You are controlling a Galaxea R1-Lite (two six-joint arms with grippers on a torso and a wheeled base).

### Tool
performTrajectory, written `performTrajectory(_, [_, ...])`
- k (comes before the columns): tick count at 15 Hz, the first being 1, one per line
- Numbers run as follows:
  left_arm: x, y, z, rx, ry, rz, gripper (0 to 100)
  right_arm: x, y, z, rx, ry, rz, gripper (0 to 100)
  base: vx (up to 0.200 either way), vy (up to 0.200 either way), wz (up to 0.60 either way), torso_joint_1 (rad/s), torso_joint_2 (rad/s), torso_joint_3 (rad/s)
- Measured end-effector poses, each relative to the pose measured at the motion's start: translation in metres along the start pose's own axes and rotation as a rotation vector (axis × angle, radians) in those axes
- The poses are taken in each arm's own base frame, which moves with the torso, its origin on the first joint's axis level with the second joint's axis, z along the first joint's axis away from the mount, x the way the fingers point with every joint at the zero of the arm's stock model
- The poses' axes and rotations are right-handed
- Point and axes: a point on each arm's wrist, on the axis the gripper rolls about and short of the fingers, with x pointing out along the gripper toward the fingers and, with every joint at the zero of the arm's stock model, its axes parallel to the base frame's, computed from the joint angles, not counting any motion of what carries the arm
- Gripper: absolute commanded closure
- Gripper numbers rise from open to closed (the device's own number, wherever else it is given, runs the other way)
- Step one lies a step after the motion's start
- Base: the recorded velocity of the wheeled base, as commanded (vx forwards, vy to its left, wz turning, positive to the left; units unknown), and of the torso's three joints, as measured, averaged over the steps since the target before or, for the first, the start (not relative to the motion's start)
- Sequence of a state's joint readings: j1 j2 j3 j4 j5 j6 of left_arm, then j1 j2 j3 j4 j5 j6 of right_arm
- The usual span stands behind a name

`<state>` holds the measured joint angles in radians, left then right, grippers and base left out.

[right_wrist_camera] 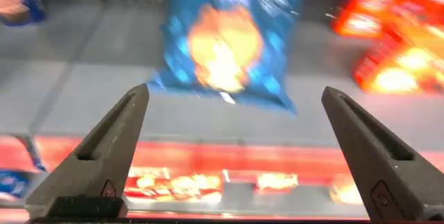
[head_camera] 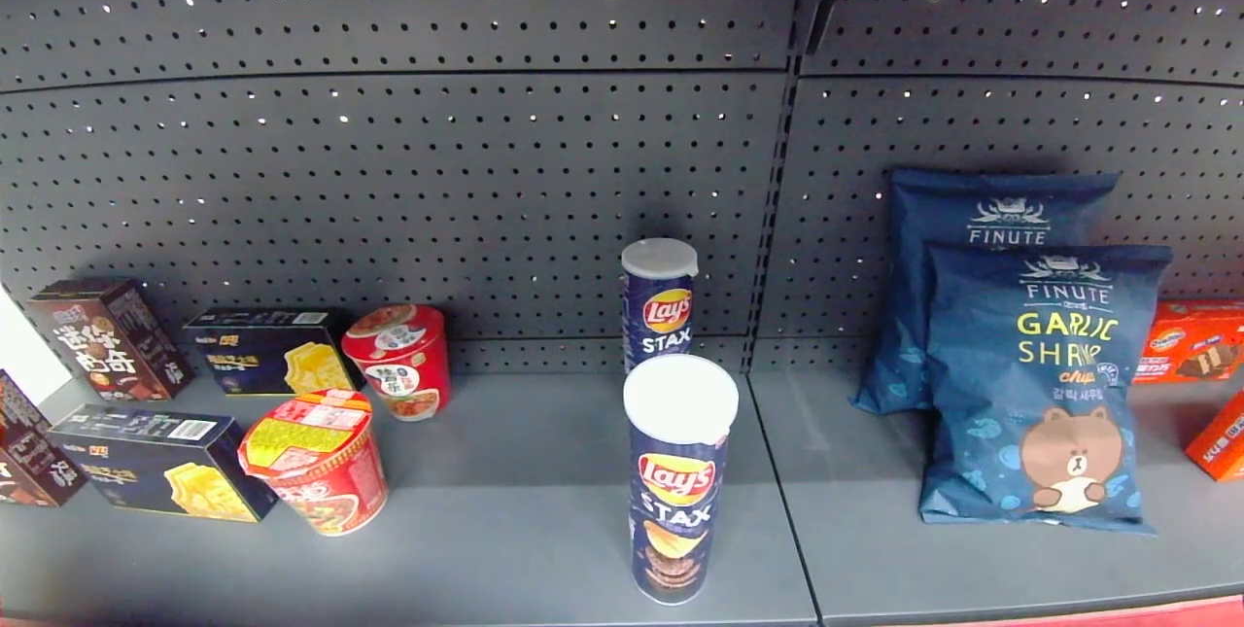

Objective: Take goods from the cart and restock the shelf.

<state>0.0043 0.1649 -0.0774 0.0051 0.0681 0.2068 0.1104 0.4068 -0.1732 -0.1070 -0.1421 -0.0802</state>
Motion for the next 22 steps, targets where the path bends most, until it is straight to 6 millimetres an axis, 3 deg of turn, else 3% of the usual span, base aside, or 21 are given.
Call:
performTrajectory(4, [-0.009, -0.002, -0.014, -0.064, -0.092, 0.001, 0, -0.026, 0.002, -0.048, 0.034, -0.062, -0.078, 0, 0.0, 0.0, 0.0, 0.0, 0.0, 0.0])
performTrajectory(6, [-0.01, -0.004, -0.018, -0.097, -0.103, -0.051, 0, -0.029, 0.004, -0.056, 0.044, -0.097, -0.07, 0, 0.0, 0.0, 0.0, 0.0, 0.0, 0.0])
performTrajectory(22, [-0.01, -0.005, -0.018, -0.107, -0.113, -0.075, 0, -0.032, 0.004, -0.06, 0.055, -0.137, -0.074, 0, 0.0, 0.0, 0.04, 0.0, 0.0, 0.0])
